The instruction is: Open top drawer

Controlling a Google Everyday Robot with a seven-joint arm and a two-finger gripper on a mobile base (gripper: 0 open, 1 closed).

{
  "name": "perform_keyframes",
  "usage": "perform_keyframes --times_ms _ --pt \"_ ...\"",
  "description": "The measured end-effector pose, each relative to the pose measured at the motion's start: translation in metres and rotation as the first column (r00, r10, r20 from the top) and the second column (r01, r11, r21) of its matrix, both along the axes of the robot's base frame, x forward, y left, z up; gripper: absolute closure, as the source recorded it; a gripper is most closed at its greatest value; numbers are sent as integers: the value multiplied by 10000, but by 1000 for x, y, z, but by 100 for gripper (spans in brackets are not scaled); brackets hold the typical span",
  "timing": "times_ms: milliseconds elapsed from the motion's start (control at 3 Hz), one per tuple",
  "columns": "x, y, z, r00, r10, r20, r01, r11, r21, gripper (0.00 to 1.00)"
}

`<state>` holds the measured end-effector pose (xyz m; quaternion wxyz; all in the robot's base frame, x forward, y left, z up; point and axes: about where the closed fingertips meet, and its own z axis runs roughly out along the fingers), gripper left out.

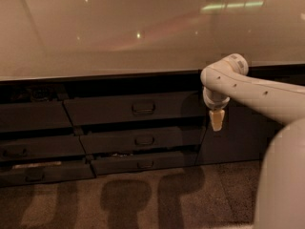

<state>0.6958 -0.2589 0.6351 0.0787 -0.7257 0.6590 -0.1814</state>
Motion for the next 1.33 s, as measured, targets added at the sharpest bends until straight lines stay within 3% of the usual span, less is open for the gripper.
perform_keyframes --times_ms 333,667,1333 --pt "17 -14 -17 9983 -239 -530 219 9991 -377 0" --pt "17 -14 -17 9983 -239 -530 219 9991 -377 0" --pt "17 -14 -17 9983 -239 -531 219 9991 -377 42"
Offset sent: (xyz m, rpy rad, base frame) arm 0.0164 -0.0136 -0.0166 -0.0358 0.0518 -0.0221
